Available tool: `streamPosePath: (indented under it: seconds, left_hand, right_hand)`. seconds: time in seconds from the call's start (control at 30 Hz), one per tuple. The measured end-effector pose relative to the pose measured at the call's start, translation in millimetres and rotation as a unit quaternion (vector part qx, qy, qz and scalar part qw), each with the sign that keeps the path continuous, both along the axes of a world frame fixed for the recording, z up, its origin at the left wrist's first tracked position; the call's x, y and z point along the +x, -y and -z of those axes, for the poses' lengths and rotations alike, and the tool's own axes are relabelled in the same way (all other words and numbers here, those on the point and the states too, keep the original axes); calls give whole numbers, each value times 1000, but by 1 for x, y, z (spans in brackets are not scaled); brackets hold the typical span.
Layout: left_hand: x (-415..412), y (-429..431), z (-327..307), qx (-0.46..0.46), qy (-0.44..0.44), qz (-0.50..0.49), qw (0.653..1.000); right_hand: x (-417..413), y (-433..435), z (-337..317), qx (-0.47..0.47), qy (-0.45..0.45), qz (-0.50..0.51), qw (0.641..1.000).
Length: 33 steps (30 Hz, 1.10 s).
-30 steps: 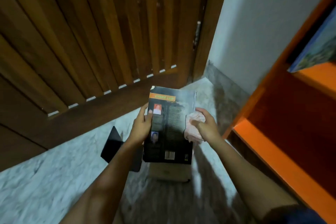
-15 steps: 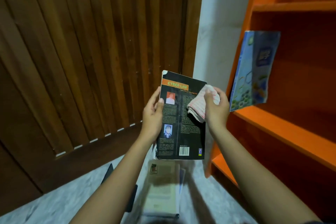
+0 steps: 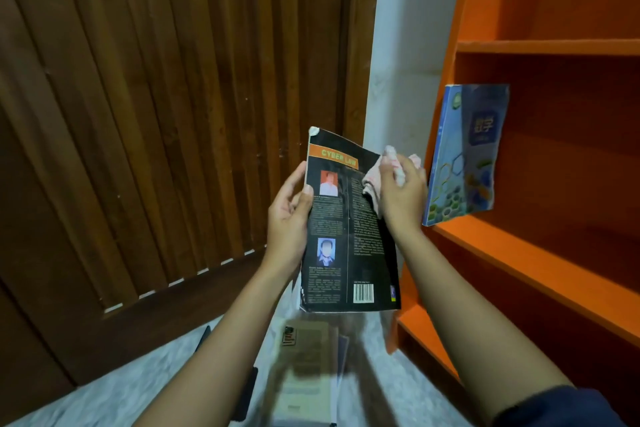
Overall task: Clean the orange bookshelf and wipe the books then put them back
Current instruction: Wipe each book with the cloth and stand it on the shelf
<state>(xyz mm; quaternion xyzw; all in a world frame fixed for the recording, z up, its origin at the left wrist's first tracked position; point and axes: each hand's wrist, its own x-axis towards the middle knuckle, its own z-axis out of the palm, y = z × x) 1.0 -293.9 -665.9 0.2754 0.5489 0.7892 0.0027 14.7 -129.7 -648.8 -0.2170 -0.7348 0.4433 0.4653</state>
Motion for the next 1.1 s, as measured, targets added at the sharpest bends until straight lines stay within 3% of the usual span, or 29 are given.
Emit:
streamPosePath:
  seconds: [0.07, 0.13, 0.2, 0.23, 0.33, 0.4, 0.5, 0.57, 0.6, 0.73, 0.8, 0.9, 0.97, 1.1]
  left_hand:
    - [-1, -4, -3, 2, 2, 0, 1000]
    - [-4, -4, -5, 20, 18, -4, 1000]
    - [-9, 0, -5, 43, 35, -8, 998]
    - [-11, 2, -4, 54, 44, -9, 998]
    - [-11, 2, -3, 90, 75, -11, 993]
    - [-10, -4, -2, 106, 95, -15, 990]
    - [-13, -13, -2, 113, 120, -28, 986]
    - [-17, -14, 0, 123, 137, -34, 982]
    - [-19, -13, 1, 132, 145, -37, 980]
    - [-24, -7, 3, 154, 152, -55, 975]
    - [-23, -10, 4, 159, 166, -74, 970]
    - [-26, -12, 6, 174, 196, -82, 962]
    - [-29, -7, 9, 179, 211, -82, 957]
    - [-31, 7, 11, 148, 197, -72, 967]
  right_hand:
    - [4, 25, 6, 46, -34, -74, 996]
    - [13, 46, 17, 170, -70, -141, 973]
    - [14, 44, 28, 247, -67, -151, 955]
    - [14, 36, 30, 237, -62, -124, 962]
    - [8, 9, 37, 79, -17, -12, 997]
    - [5, 10, 44, 47, -2, 19, 999]
    - [14, 48, 45, 143, -66, -81, 984]
    - [17, 57, 59, 252, -60, -137, 956]
    - [16, 53, 63, 260, -56, -130, 955]
    - [17, 28, 80, 37, -45, -41, 997]
    - [22, 40, 91, 50, -31, -67, 996]
    - [39, 68, 112, 195, -45, -189, 961]
    - [41, 70, 129, 241, -34, -206, 948]
    - [34, 45, 121, 19, -15, -122, 992]
